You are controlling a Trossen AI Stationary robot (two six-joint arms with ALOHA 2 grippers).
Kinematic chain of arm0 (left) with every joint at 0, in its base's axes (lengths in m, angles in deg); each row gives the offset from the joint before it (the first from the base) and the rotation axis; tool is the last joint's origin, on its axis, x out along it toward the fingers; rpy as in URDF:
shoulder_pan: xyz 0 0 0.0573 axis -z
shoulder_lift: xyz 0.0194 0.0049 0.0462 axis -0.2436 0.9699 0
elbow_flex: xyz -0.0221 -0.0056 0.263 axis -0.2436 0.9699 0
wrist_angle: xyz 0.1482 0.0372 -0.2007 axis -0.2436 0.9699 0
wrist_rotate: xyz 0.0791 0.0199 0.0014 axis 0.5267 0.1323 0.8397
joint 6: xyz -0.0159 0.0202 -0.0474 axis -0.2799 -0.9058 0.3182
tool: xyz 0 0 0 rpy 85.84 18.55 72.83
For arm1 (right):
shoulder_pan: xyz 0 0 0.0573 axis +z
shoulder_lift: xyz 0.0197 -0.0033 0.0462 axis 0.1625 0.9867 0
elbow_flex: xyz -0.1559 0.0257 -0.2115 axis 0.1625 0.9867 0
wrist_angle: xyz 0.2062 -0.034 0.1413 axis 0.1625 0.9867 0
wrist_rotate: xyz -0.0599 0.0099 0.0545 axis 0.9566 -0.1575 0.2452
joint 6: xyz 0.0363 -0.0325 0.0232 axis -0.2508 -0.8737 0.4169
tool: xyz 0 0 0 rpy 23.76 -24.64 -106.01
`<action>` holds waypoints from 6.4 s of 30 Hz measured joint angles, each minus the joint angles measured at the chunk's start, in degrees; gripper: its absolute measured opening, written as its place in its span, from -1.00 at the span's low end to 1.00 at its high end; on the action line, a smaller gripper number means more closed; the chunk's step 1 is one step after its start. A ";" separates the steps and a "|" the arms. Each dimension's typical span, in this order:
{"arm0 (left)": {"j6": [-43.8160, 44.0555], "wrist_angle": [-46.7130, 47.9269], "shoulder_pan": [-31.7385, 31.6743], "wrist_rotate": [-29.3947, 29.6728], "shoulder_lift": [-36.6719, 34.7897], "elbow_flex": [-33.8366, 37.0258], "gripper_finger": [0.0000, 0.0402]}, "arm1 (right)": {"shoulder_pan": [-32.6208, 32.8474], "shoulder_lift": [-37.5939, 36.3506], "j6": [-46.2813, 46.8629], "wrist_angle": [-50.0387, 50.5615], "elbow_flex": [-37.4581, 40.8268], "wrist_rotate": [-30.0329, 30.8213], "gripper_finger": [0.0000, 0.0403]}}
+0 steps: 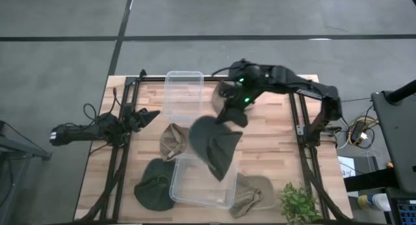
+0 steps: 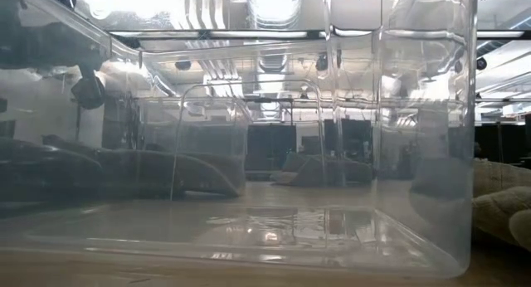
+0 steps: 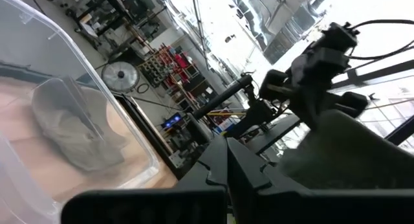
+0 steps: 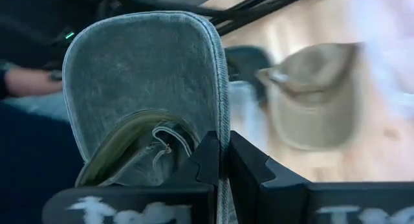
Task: Pick & Place hat
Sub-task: Put the top blue cap into the bottom transparent bin, then put the blue cap into the bottom transparent bin
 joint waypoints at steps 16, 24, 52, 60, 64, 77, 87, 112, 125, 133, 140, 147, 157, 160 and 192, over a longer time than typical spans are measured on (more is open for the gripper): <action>-0.98 0.02 0.00 6.12 0.00 0.00 -1.00 | 6.13 20.50 -3.74 12.92 -18.24 -4.15 -0.94; 0.84 -0.03 0.00 7.75 0.00 0.00 -1.00 | 8.43 25.56 -5.49 14.17 -18.01 -0.91 -0.94; 11.16 -0.40 0.00 6.21 0.02 -0.02 -1.00 | 11.43 31.67 0.22 14.48 -18.05 -2.76 -0.58; 12.41 -0.44 0.00 5.90 0.02 -0.02 -1.00 | 11.40 31.54 0.41 10.36 -18.05 -2.11 0.02; 16.76 -0.44 0.00 2.46 0.02 -0.04 -1.00 | 11.38 30.80 0.34 10.11 -18.05 -1.98 0.20; 21.91 5.03 0.00 -11.66 0.87 -1.34 -0.59 | 10.35 26.74 0.41 7.67 -18.53 -1.40 0.29; 23.43 22.90 0.02 -22.67 4.58 -12.12 -0.25 | 9.99 24.30 0.39 7.64 -18.55 -1.54 0.26; 11.16 68.08 0.02 -39.86 34.85 -29.96 -0.25 | 9.74 24.22 0.43 7.36 -18.55 -1.76 0.19; 6.34 62.74 0.11 -47.43 48.94 -25.08 -0.25 | 9.74 24.24 0.41 6.91 -18.55 -1.52 0.19; 5.57 55.18 0.11 -48.83 52.13 -23.37 -0.25 | 9.74 24.24 0.39 6.03 -18.55 -1.52 0.17; 6.23 53.75 0.17 -49.47 54.14 -22.44 -0.25 | 9.74 24.24 0.38 6.03 -18.55 -1.50 0.17; 5.52 52.13 0.35 -51.68 56.06 -21.03 -0.25 | 9.64 24.24 0.19 5.87 -18.55 -1.46 0.16; 12.70 43.18 0.39 -53.42 55.91 -18.82 -0.70 | 9.52 24.24 0.21 5.91 -18.55 -1.41 0.16; 12.17 42.68 0.42 -55.02 55.91 -17.81 -0.91 | 9.42 24.24 0.21 5.90 -18.55 -1.38 0.16; 3.17 73.96 0.46 -67.69 43.87 -37.83 -0.99 | 8.49 24.26 0.22 -0.55 -18.55 -1.41 0.13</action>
